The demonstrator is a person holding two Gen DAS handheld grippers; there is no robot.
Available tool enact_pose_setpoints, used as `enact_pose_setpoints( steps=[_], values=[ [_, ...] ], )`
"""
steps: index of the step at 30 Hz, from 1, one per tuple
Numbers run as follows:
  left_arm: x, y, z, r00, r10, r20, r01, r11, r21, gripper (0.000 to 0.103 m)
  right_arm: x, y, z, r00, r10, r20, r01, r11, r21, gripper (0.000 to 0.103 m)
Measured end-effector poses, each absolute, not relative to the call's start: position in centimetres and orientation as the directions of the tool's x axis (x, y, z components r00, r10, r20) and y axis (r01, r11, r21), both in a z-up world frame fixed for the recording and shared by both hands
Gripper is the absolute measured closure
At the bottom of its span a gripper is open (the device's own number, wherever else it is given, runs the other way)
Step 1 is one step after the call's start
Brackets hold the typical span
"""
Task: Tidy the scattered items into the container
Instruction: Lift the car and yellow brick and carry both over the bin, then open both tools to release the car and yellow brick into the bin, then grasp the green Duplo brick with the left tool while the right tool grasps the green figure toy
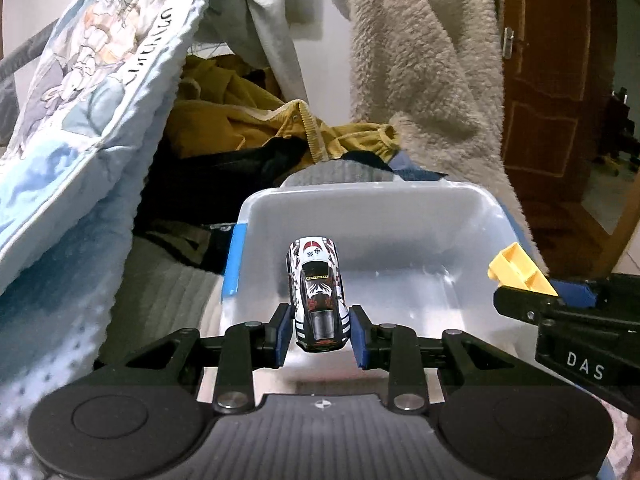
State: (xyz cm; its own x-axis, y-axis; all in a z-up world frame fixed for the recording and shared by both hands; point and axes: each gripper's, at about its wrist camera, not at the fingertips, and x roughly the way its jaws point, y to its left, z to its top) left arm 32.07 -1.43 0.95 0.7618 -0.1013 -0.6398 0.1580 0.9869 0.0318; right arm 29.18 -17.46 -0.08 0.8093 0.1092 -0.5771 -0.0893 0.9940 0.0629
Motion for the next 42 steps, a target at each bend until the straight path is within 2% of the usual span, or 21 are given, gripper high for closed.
enact_pose_setpoints(
  steps=[8, 10, 12, 17, 19, 21, 24, 27, 31, 35, 42],
  values=[
    [35.2, -2.5, -1.6, 0.734, -0.106, -0.671, 0.184, 0.982, 0.046, 0.068, 32.2, -17.5, -1.9, 0.786, 0.102, -0.610, -0.067, 0.995, 0.079, 0.069],
    [35.3, -2.7, -1.9, 0.736, -0.113, -0.667, 0.194, 0.980, 0.049, 0.067, 32.5, -17.5, -2.2, 0.785, 0.095, -0.612, -0.057, 0.995, 0.081, 0.062],
    [35.4, -2.9, -1.9, 0.736, -0.117, -0.667, 0.204, 0.978, 0.054, 0.060, 32.6, -17.6, -2.4, 0.785, 0.094, -0.613, -0.050, 0.995, 0.089, 0.055],
    [34.5, -3.0, -1.0, 0.745, -0.115, -0.658, 0.206, 0.977, 0.063, 0.049, 32.1, -17.7, -2.2, 0.793, 0.087, -0.603, -0.042, 0.995, 0.088, 0.053],
    [33.9, -2.8, -0.4, 0.749, -0.112, -0.653, 0.201, 0.978, 0.063, 0.044, 31.4, -17.7, -1.8, 0.803, 0.089, -0.589, -0.046, 0.995, 0.087, 0.049],
    [32.9, -2.5, 0.3, 0.748, -0.116, -0.653, 0.200, 0.978, 0.055, 0.043, 30.9, -17.6, -1.4, 0.809, 0.083, -0.582, -0.047, 0.996, 0.077, 0.043],
    [30.8, -1.8, 1.1, 0.750, -0.111, -0.653, 0.200, 0.978, 0.063, 0.042, 29.3, -17.6, -0.8, 0.814, 0.093, -0.573, -0.055, 0.995, 0.083, 0.040],
    [28.0, -0.8, 1.7, 0.760, -0.084, -0.645, 0.191, 0.977, 0.097, 0.036, 27.2, -17.4, -0.2, 0.824, 0.111, -0.555, -0.069, 0.993, 0.096, 0.033],
    [24.0, 1.4, 1.6, 0.753, -0.080, -0.654, 0.155, 0.986, 0.057, 0.035, 23.9, -16.5, 0.0, 0.818, 0.144, -0.557, -0.132, 0.989, 0.062, 0.026],
    [20.5, 2.9, -0.5, 0.698, -0.062, -0.713, 0.107, 0.994, 0.019, 0.035, 20.6, -15.9, -0.5, 0.807, 0.168, -0.567, -0.175, 0.984, 0.043, 0.018],
    [14.5, 3.8, -6.0, 0.591, -0.047, -0.805, 0.048, 0.999, -0.024, 0.035, 15.2, -16.0, -3.9, 0.750, 0.189, -0.634, -0.215, 0.976, 0.036, 0.017]
  ],
)
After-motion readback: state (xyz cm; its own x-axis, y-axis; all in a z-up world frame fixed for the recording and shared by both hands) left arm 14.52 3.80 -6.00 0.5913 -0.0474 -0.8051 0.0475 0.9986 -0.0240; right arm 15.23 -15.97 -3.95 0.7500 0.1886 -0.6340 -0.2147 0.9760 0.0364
